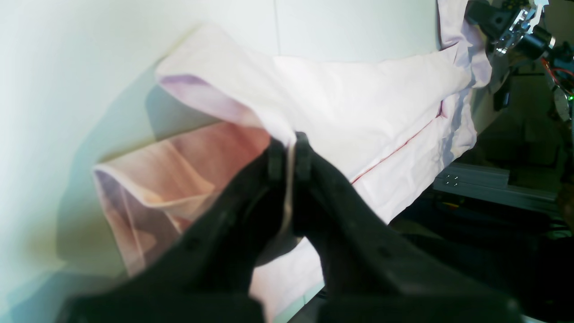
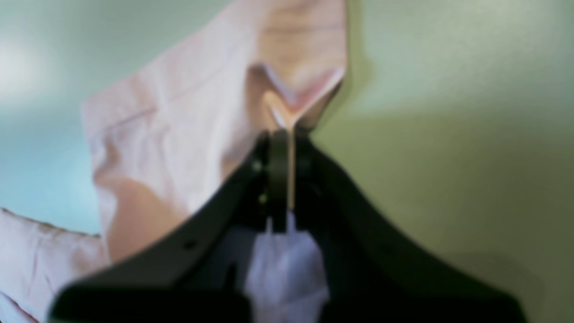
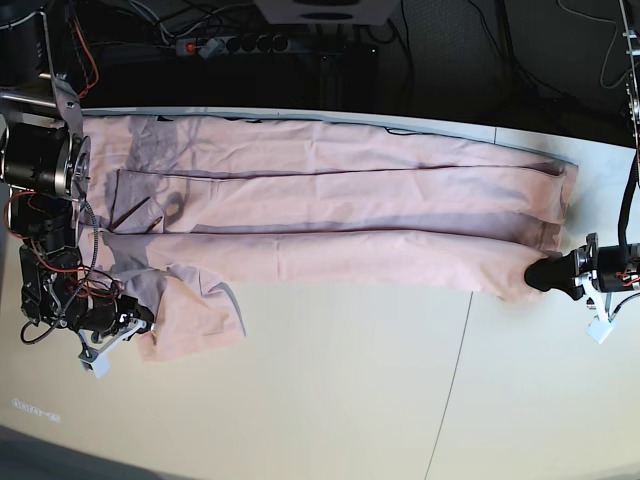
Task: Fold the T-shirt properly
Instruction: 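Regrasp the hanging sleeve with the right gripper and pull it along, then fold the edge over with both grippers and release it onto the shirt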
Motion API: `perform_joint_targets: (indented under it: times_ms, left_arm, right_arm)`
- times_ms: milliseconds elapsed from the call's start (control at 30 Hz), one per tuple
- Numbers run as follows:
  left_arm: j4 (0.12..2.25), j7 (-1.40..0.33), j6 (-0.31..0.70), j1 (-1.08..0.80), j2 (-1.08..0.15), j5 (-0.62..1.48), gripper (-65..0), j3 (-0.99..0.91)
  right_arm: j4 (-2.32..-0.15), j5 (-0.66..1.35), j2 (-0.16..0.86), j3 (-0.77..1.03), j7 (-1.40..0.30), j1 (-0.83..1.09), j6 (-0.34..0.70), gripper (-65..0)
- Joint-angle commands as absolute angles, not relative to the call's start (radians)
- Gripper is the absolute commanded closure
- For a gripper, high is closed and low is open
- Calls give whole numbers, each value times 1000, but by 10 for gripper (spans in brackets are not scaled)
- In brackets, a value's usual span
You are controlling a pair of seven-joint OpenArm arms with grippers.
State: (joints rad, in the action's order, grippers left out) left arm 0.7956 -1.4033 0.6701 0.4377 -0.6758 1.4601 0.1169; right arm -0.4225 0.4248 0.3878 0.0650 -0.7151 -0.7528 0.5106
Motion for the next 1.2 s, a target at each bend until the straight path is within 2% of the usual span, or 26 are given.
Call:
perform_joint_targets:
  times_ms: [0, 300, 733, 1167]
  left_arm:
    - [807, -1396, 698, 463, -699, 1484, 0, 111]
    - [860, -1396, 698, 462, -766, 1484, 0, 111]
    - [1175, -1396, 698, 303, -867, 1484, 0, 111]
    - [1199, -1396, 698, 208, -887, 1484, 0, 111]
  right_arm:
    - [-449, 408, 409, 63, -764, -767, 599, 0]
    - [-805, 719, 505, 64, -936, -611, 607, 0]
    - [-1155, 798, 640, 64, -984, -387, 607, 0]
    - [-1447, 804, 741, 127, -996, -142, 607, 0]
